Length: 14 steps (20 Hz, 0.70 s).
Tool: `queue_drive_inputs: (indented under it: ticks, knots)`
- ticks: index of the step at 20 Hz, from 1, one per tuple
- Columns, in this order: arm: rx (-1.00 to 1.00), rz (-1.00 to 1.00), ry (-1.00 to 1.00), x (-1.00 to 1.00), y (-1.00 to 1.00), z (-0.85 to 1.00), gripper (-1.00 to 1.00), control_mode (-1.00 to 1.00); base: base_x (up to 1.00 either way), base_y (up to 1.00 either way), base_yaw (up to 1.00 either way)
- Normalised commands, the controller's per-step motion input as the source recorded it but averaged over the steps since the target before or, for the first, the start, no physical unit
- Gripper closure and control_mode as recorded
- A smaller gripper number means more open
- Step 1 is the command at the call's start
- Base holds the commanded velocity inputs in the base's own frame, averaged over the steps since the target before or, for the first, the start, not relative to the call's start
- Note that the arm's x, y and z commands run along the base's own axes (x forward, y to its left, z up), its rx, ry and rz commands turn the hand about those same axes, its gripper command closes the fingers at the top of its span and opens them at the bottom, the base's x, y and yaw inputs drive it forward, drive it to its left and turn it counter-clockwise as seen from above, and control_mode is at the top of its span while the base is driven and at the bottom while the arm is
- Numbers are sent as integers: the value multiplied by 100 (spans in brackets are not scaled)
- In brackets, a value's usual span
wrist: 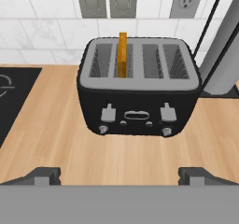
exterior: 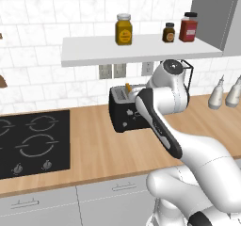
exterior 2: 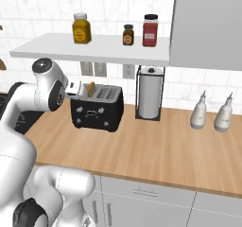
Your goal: Start the toaster. Once the lever pops up, take the bread to the plate on the dining counter.
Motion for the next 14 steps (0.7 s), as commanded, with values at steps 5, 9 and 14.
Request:
queue_drive_inputs:
  ticks: [5, 9, 14]
  knots:
    - [0, 0, 0, 0, 0, 0, -100, -100, 0, 0, 0]
    - [0, 0, 0, 0, 0, 0, -100, -100, 0, 0, 0]
    - [0, 0, 0, 0, 0, 0, -100, -100, 0, 0, 0]
